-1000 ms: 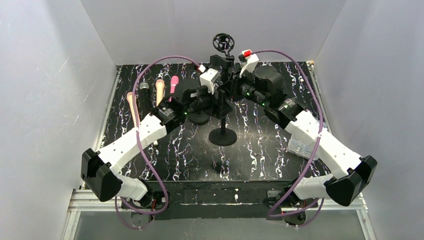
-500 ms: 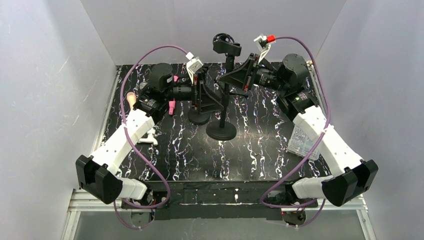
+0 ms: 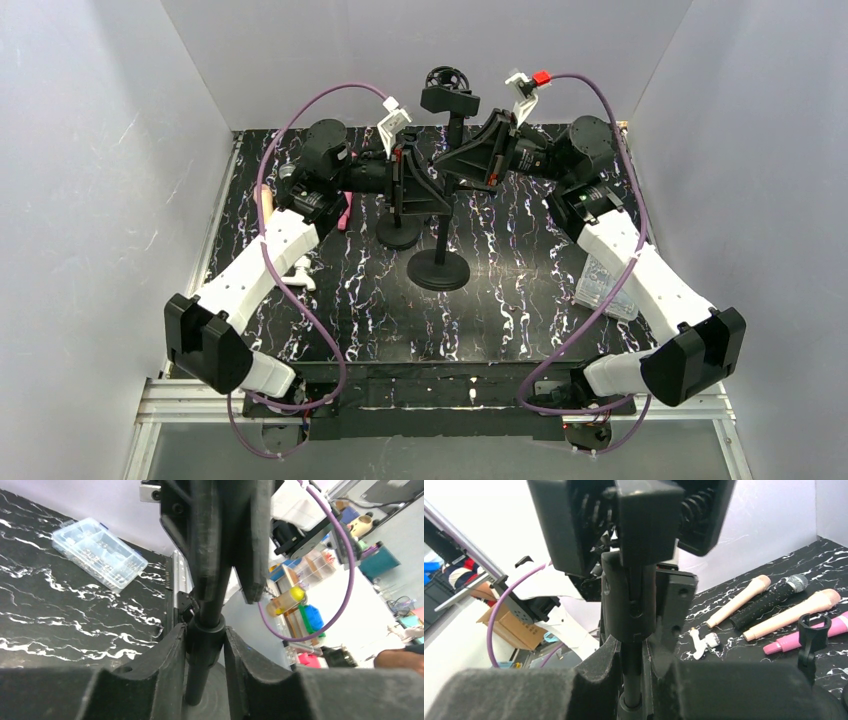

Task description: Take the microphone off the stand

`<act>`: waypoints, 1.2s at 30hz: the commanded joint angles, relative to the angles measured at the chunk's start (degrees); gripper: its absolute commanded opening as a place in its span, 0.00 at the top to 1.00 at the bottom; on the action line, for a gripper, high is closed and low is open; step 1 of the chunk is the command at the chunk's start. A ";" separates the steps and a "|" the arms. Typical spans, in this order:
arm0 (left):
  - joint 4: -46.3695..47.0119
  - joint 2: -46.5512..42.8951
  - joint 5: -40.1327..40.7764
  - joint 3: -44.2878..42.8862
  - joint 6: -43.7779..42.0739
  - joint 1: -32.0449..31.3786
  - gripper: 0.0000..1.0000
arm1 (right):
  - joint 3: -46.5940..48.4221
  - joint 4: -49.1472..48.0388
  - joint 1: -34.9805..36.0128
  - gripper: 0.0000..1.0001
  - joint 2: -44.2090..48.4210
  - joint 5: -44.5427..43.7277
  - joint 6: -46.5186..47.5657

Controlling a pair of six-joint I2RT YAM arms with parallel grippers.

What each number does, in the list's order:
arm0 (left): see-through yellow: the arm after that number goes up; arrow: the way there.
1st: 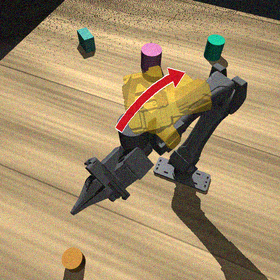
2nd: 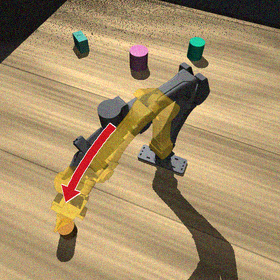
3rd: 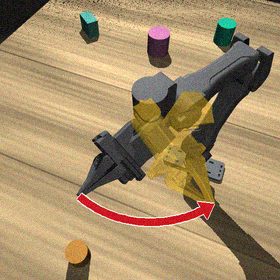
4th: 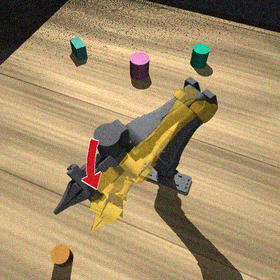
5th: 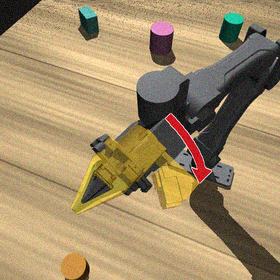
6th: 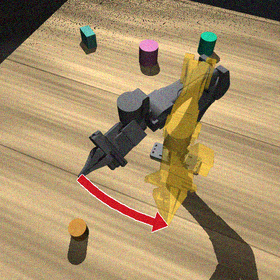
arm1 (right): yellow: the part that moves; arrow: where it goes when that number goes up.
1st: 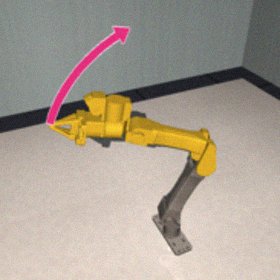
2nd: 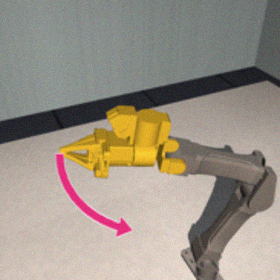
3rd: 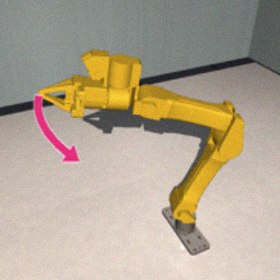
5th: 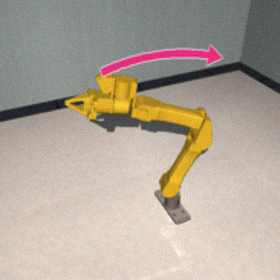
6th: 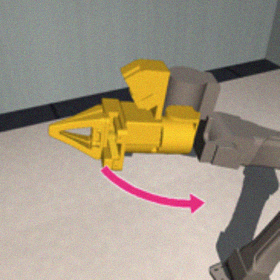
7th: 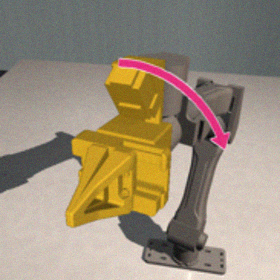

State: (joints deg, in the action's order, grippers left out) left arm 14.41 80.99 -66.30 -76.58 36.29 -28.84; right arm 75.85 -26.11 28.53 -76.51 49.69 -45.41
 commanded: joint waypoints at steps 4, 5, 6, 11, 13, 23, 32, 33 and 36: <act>4.39 1.16 -0.19 -0.13 4.59 -0.30 0.97 | 5.79 13.80 1.47 0.99 1.98 -11.45 10.44; 4.44 0.77 1.80 0.54 4.51 -0.26 0.99 | 6.55 16.74 2.11 0.99 2.10 -14.20 12.47; 4.36 0.30 4.37 1.36 4.18 -0.25 1.00 | 7.18 19.30 2.96 0.99 2.29 -17.67 14.18; -0.18 -2.53 20.67 4.66 -1.07 -1.31 1.00 | 9.30 29.31 8.52 0.99 2.51 -34.86 20.36; -6.05 -3.83 29.48 4.05 -6.01 -3.04 1.00 | 9.67 31.62 11.76 0.99 2.52 -41.25 22.58; -23.26 -2.59 61.05 -2.22 -13.29 -11.49 1.00 | 11.20 36.16 19.71 0.99 1.22 -62.64 27.05; -24.75 -2.12 56.04 -2.98 -15.36 -12.09 0.43 | 13.38 36.25 19.71 0.99 0.05 -57.57 30.17; -24.33 -2.45 53.67 -2.94 -16.13 -11.54 0.38 | 13.77 36.30 19.43 0.99 0.05 -55.79 30.65; -21.61 -3.12 41.16 -2.36 -14.97 -7.98 0.34 | 13.97 35.33 17.37 0.99 0.59 -47.64 30.55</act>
State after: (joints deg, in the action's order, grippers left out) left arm -10.57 79.22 -14.02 -77.67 22.22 -39.88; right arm 85.49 14.48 47.00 -77.12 -9.72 -14.83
